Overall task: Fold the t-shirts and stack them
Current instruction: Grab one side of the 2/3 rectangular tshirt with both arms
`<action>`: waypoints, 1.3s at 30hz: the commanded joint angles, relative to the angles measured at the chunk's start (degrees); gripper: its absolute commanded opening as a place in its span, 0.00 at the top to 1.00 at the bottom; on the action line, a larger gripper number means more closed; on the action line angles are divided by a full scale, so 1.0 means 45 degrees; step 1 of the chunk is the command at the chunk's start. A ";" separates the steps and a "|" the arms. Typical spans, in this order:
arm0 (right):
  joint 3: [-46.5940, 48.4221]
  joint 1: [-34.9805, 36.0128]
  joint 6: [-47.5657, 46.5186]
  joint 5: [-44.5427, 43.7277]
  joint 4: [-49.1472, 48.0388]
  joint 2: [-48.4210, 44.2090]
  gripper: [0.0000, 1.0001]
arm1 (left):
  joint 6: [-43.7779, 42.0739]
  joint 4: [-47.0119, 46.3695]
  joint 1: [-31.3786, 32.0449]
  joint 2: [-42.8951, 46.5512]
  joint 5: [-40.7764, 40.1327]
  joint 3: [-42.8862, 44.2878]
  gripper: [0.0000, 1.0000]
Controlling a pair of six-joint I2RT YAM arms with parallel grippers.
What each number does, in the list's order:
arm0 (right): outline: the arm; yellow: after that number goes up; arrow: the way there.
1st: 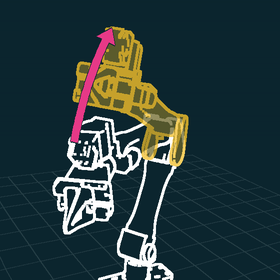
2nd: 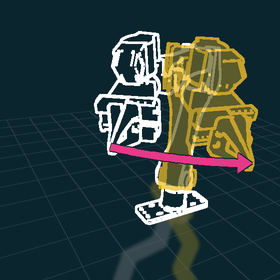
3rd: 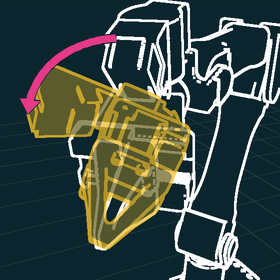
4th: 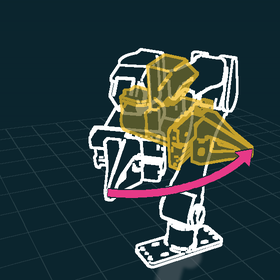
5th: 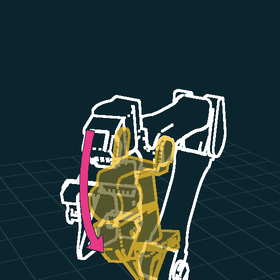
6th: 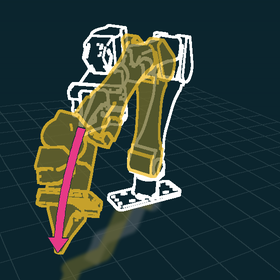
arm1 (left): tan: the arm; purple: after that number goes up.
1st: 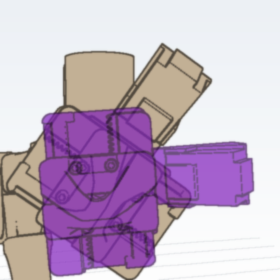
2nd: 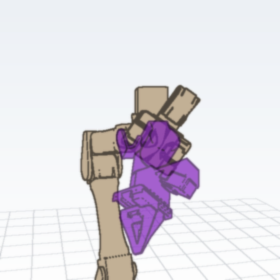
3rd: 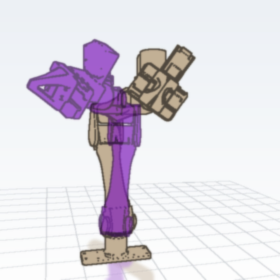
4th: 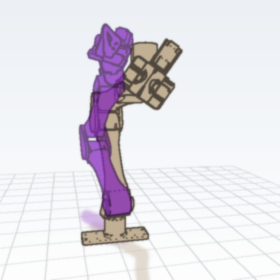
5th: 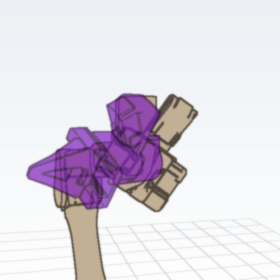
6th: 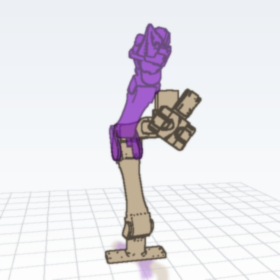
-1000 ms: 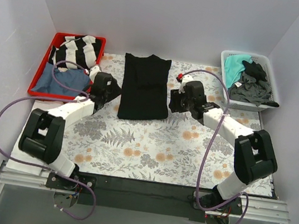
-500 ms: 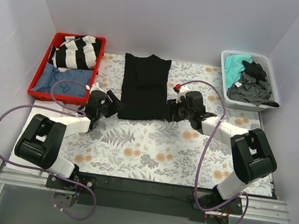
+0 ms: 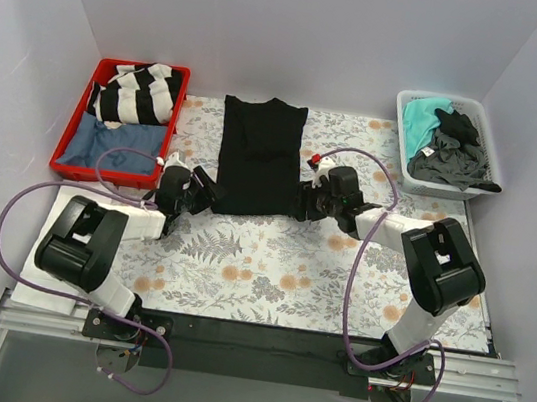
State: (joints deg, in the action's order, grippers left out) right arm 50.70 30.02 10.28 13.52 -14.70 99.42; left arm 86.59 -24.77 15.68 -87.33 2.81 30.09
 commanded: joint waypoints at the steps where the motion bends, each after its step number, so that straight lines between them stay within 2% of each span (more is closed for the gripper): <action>1: 0.0023 0.0028 0.0039 0.0218 -0.0893 0.0329 0.42 | -0.0004 -0.0528 -0.0106 -0.0494 0.0351 -0.0182 0.48; 9: 0.0316 0.0028 0.0059 0.0199 -0.1070 0.0934 0.43 | -0.0003 -0.0471 -0.0126 -0.1062 -0.0116 -0.0318 0.49; 22: 0.0550 0.0028 0.0117 0.0140 -0.1363 0.1384 0.49 | 0.0290 -0.1212 -0.0126 -0.1394 0.0488 -0.0592 0.51; 24: 0.0550 0.0028 0.0137 0.0179 -0.1363 0.1443 0.57 | 0.0329 -0.1330 -0.0126 -0.1530 0.0664 -0.0573 0.58; 26: 0.0453 0.0047 0.0175 0.0199 -0.1362 0.1424 0.70 | 0.0271 -0.1448 -0.0126 -0.1726 0.0957 -0.0495 0.74; 27: 0.0317 0.0028 0.0176 0.0160 -0.1343 0.1384 0.75 | 0.0270 -0.1390 -0.0126 -0.1784 0.0958 -0.0417 0.87; 28: 0.0239 0.0009 0.0156 0.0102 -0.1362 0.1365 0.85 | 0.0290 -0.1176 -0.0145 -0.1862 0.0939 -0.0242 0.93; 29: 0.0141 0.0028 0.0175 0.0063 -0.1363 0.1229 0.90 | 0.0271 -0.1039 -0.0145 -0.1940 0.0958 -0.0144 0.98; 31: -0.0191 0.0028 0.0156 -0.0132 -0.1343 0.1053 0.99 | 0.0154 -0.0804 -0.0145 -0.1961 0.0900 -0.0046 1.00; 39: -0.1577 0.0028 0.0507 -0.0642 -0.0699 -0.0704 0.99 | 0.0173 0.0972 -0.0145 -0.0013 -0.0193 -0.0709 1.00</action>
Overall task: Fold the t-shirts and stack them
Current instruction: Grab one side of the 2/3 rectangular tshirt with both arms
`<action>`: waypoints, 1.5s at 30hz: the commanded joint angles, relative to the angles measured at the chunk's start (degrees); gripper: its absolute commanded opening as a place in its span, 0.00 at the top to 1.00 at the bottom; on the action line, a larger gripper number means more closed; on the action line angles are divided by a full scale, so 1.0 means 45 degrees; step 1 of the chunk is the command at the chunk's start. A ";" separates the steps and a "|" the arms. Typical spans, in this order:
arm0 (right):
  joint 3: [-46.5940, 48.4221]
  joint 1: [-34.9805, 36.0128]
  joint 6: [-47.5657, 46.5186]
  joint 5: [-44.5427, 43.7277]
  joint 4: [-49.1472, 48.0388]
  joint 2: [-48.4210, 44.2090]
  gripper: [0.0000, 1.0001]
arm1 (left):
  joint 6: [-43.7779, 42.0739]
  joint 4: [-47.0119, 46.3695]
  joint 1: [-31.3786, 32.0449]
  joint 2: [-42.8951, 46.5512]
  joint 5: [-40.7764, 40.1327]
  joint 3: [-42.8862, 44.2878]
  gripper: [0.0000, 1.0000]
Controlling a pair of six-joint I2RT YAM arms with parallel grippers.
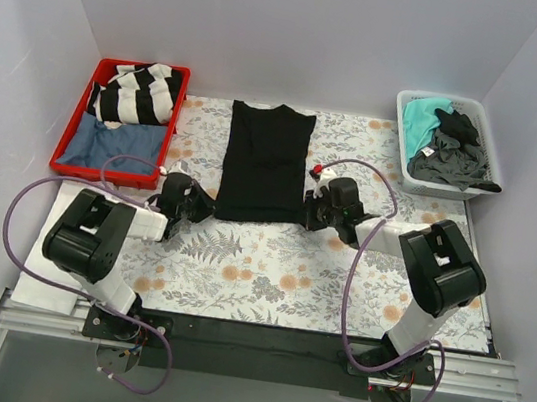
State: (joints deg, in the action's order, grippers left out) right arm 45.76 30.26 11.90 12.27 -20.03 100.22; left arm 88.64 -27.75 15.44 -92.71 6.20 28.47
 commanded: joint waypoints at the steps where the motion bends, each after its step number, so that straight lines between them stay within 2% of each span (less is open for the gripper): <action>1: -0.0713 -0.0025 0.0206 -0.0287 0.0583 -0.1098 0.99 | -0.0265 0.2118 -0.0092 0.1458 -0.1121 -0.0427 1.00; 6: -0.2373 0.0052 0.0597 0.0182 0.0721 -0.2797 0.99 | -0.0089 0.3176 -0.0072 0.3157 -0.1221 -0.1187 1.00; 11: -0.3799 0.0364 0.0929 0.0398 0.1130 -0.4847 0.99 | -0.0069 0.4172 -0.0014 0.5735 -0.1182 -0.1970 1.00; 17: -0.4758 0.1808 0.1416 -0.0498 0.2067 -0.7347 0.99 | -0.0109 0.5519 0.0259 0.8603 -0.1141 -0.2634 1.00; 24: -0.4583 0.4151 0.2062 -0.2686 0.3727 -0.9302 0.99 | -0.0049 0.6107 0.0416 0.9955 -0.1181 -0.2831 1.00; 29: -0.4251 0.4662 0.2238 -0.3761 0.4431 -0.9909 0.99 | -0.0030 0.6713 0.0533 1.0561 -0.1201 -0.2499 1.00; 33: -0.4425 0.4740 0.2374 -0.3860 0.4432 -0.9461 0.99 | -0.0030 0.6635 0.0553 1.0368 -0.1514 -0.2459 1.00; 34: -0.4484 0.4760 0.2452 -0.3879 0.4432 -0.9170 0.95 | -0.0030 0.6557 0.0553 1.0232 -0.1456 -0.2556 1.00; 36: -0.4563 0.4973 0.2647 -0.3899 0.4780 -0.8934 0.80 | -0.0069 0.6518 0.0572 0.9782 -0.1455 -0.2693 1.00; 37: -0.4563 0.5071 0.2726 -0.3996 0.4880 -0.8855 0.62 | -0.0108 0.6556 0.0592 0.9646 -0.1474 -0.2829 0.99; 39: -0.4582 0.5383 0.2960 -0.4268 0.5172 -0.8893 0.50 | -0.0128 0.6576 0.0611 0.9352 -0.1630 -0.2966 0.93; 40: -0.4563 0.5481 0.3038 -0.4367 0.5290 -0.9048 0.42 | -0.0147 0.6596 0.0631 0.9274 -0.1670 -0.3064 0.84; 45: -0.4407 0.5931 0.3410 -0.4971 0.6111 -0.9654 0.34 | 0.0028 0.6986 0.0670 0.8806 -0.1690 -0.3338 0.70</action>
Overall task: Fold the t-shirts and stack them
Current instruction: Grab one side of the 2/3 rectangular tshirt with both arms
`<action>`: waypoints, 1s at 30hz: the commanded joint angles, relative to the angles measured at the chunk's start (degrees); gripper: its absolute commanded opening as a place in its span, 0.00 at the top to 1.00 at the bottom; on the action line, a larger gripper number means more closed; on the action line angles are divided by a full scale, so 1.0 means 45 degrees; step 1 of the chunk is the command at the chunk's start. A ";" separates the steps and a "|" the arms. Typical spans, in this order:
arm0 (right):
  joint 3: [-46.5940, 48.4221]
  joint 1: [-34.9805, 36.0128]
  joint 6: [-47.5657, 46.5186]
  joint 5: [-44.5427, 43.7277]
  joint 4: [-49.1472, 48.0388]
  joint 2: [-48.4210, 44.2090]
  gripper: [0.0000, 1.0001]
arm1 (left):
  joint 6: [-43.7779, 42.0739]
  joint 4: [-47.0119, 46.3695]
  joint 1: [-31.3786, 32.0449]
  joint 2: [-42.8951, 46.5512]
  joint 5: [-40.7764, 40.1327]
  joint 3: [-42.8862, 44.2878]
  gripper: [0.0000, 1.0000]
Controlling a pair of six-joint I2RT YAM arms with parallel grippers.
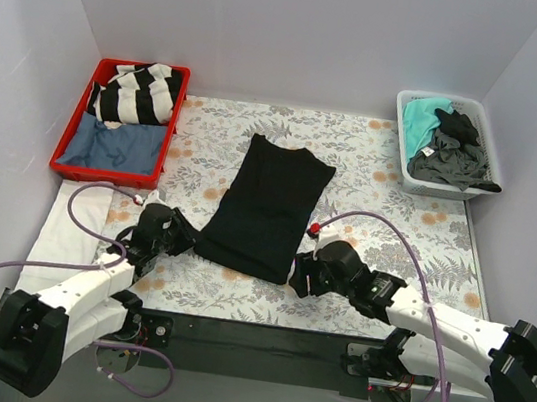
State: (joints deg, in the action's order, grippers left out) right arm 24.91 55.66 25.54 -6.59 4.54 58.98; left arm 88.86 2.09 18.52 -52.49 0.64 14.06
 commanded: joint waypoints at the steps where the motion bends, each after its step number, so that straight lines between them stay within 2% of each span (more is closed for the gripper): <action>1: 0.0266 0.0307 0.0495 -0.0917 0.0865 -0.0683 0.34 | 0.0309 0.0801 0.0005 -0.0152 -0.0398 -0.0060 0.69; 5: 0.0713 0.0346 0.0555 -0.1971 0.1082 -0.1114 0.34 | 0.0798 0.1878 0.0179 0.0100 -0.0455 0.0585 0.68; 7: 0.1007 0.0327 0.0478 -0.2985 0.1063 -0.0999 0.35 | 0.0839 0.2190 0.0239 0.0683 -0.1173 0.0683 0.67; 12: 0.2822 0.0249 -0.0205 -0.4667 0.0692 0.0897 0.37 | 0.0878 0.2563 0.0317 0.1761 -0.1959 0.1015 0.67; 18: 0.5220 -0.0803 -0.1183 -0.3754 -0.0888 0.5243 0.40 | 0.1191 0.2914 0.0337 0.2426 -0.2272 0.1132 0.67; 21: 0.6297 -0.1274 -0.1397 -0.3420 -0.0891 0.7079 0.42 | 0.1133 0.2915 0.0337 0.2212 -0.2116 0.1288 0.67; 26: 0.7939 -0.1938 -0.1379 -0.2892 -0.0891 0.9019 0.44 | 0.0996 0.2896 0.0356 0.1704 -0.2019 0.1659 0.67; 30: 0.8371 -0.2873 -0.1145 -0.2715 -0.0677 1.0093 0.47 | 0.0976 0.2838 0.0356 0.1450 -0.1999 0.1971 0.67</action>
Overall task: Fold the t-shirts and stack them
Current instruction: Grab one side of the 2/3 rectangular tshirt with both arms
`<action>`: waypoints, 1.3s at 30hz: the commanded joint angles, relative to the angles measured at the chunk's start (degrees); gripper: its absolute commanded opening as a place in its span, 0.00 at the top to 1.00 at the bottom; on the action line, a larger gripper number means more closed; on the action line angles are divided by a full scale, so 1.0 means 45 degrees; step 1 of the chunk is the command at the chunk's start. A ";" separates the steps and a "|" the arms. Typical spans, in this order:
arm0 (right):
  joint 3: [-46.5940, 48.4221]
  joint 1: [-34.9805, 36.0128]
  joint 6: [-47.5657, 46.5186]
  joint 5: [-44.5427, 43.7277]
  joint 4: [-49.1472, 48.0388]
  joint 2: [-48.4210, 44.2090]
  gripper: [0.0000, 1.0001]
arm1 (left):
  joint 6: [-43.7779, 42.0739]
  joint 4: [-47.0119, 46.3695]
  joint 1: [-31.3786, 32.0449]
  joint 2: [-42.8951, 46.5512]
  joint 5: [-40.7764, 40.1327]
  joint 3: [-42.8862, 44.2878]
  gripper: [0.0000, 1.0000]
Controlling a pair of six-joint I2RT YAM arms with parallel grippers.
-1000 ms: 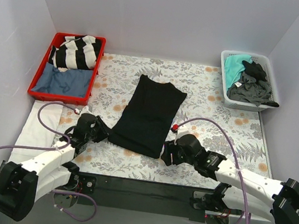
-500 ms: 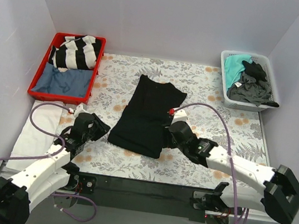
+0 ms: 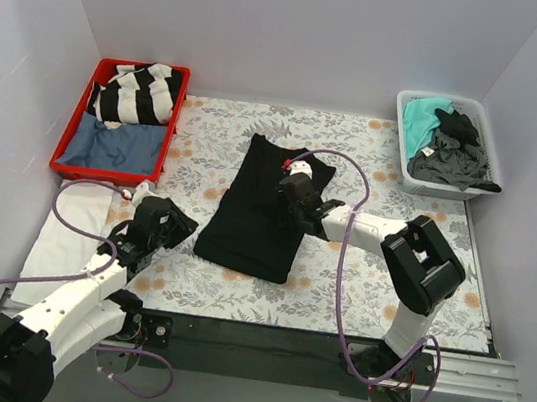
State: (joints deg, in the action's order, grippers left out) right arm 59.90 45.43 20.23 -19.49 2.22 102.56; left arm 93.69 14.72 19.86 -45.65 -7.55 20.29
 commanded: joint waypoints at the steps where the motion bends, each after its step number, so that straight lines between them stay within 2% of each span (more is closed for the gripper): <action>1: 0.0653 -0.0777 0.0017 0.0189 -0.0064 0.0527 0.48 | -0.0097 -0.0009 0.0041 -0.0148 -0.0139 0.0646 0.67; 5: 0.1238 -0.1870 -0.0372 0.0520 0.0093 0.1210 0.49 | -0.0176 -0.0321 0.0060 -0.0656 0.0037 0.0763 0.67; 9: 0.3574 -0.2867 -0.1193 0.1476 0.0598 0.2982 0.50 | -0.0331 -0.0770 0.0079 -0.1514 0.0310 0.0920 0.67; 15: 0.6647 -0.3084 -0.2559 0.2200 0.1323 0.5174 0.52 | -0.0429 -0.1667 0.0157 -0.3192 0.0876 0.1369 0.67; 19: 0.7217 -0.3084 -0.2660 0.1987 0.1362 0.4808 0.51 | -0.0585 -0.2371 0.0255 -0.4286 0.1033 0.1584 0.67; 22: 0.6535 -0.3084 -0.2601 0.1947 0.1188 0.3466 0.48 | -0.0586 -0.3191 0.0294 -0.4543 0.1092 0.1526 0.67; 27: 0.4370 -0.3084 -0.2659 0.2162 -0.0119 0.0594 0.36 | -0.0410 -0.6389 0.0294 -0.4503 0.1189 0.0706 0.67; 33: 0.2650 -0.3084 -0.2232 0.2356 -0.0141 -0.1284 0.33 | -0.0313 -0.6727 0.0314 -0.6590 0.2360 0.1291 0.67; 37: -0.0019 -0.3045 -0.1607 0.2961 -0.0492 -0.2338 0.34 | -0.0156 -0.7330 0.0314 -0.6887 0.2556 0.0823 0.67; 39: -0.1099 -0.3006 -0.1410 0.3797 -0.1720 -0.3196 0.34 | -0.0136 -0.7780 0.0333 -0.6887 0.2712 0.0530 0.67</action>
State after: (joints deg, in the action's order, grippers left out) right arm 61.63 31.44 11.42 -7.40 -1.72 91.26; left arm 92.79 -15.66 21.12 -77.58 2.66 23.90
